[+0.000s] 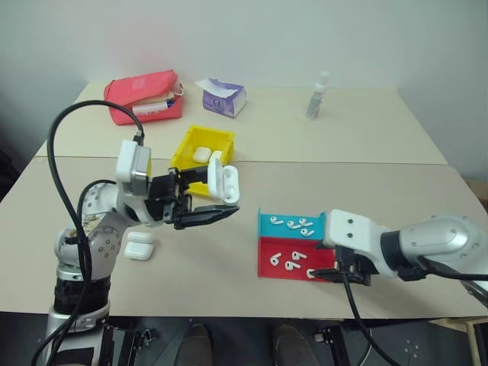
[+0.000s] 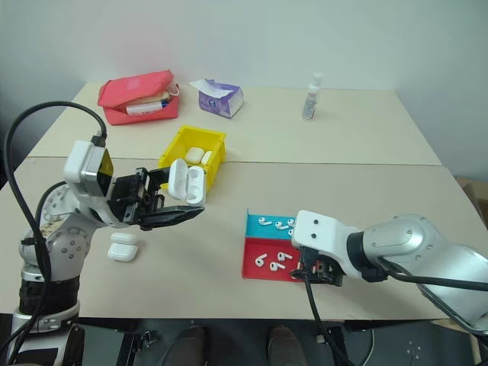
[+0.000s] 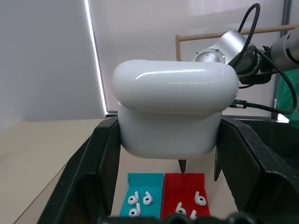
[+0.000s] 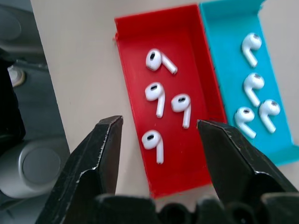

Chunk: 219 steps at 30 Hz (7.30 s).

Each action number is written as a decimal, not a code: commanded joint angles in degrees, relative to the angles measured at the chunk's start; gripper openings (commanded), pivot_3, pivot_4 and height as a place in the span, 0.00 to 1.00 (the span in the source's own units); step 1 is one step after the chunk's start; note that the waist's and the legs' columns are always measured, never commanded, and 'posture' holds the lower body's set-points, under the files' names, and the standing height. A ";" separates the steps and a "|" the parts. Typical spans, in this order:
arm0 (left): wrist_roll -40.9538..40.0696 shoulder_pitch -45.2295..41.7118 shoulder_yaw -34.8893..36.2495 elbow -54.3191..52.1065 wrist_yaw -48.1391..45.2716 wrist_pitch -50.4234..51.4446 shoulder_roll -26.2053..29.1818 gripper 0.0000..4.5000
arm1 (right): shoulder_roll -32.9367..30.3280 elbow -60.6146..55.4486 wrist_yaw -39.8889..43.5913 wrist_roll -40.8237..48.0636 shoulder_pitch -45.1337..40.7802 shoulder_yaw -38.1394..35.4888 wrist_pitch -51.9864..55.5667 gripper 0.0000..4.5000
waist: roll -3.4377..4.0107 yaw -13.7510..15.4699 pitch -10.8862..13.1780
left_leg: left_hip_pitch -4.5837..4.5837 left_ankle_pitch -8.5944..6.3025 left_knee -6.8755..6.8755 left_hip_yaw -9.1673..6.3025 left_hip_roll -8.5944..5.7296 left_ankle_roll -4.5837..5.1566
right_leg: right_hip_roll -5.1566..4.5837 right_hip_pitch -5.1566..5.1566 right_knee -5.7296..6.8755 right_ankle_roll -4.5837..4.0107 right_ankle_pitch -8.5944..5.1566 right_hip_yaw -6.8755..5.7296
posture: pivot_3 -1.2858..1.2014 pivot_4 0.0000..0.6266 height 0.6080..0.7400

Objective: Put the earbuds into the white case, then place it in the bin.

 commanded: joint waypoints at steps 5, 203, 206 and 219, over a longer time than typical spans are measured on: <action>-2.14 1.62 -0.09 -2.94 0.90 -0.44 1.08 0.62 | 3.70 1.76 -3.15 -5.20 -7.72 12.85 7.08 0.66 | 0.00 0.06 0.00 | 0.00 0.00 0.00 -0.03 0.00 0.00 | 0.00 0.00 -0.01 0.00 0.00 -0.02 | 0.52 0.24 1.00; -0.80 -5.18 -4.31 2.93 3.83 -1.97 -1.89 0.62 | 30.54 59.37 39.13 -56.31 -33.02 26.19 -45.87 0.47 | 0.32 0.27 0.19 | -0.25 0.01 -0.20 -0.34 0.00 -0.01 | 0.00 -0.02 -0.38 -0.04 -0.03 -0.44 | 0.52 0.24 1.00; -0.74 -5.20 -4.33 2.99 3.82 -2.05 -1.84 0.62 | 31.03 59.73 38.41 -57.49 -32.60 26.47 -46.36 0.47 | 0.32 0.24 0.18 | -0.24 0.01 -0.20 -0.34 0.00 -0.01 | 0.00 -0.02 -0.37 -0.04 -0.03 -0.44 | 0.52 0.24 1.00; -1.07 -4.64 -3.86 1.88 4.46 -1.47 -1.16 0.62 | 31.60 59.69 38.73 -58.87 -30.71 26.78 -46.81 0.47 | 0.32 0.23 0.18 | -0.19 0.01 -0.19 -0.34 0.00 -0.01 | 0.00 0.03 -0.36 -0.04 -0.03 -0.44 | 0.52 0.24 1.00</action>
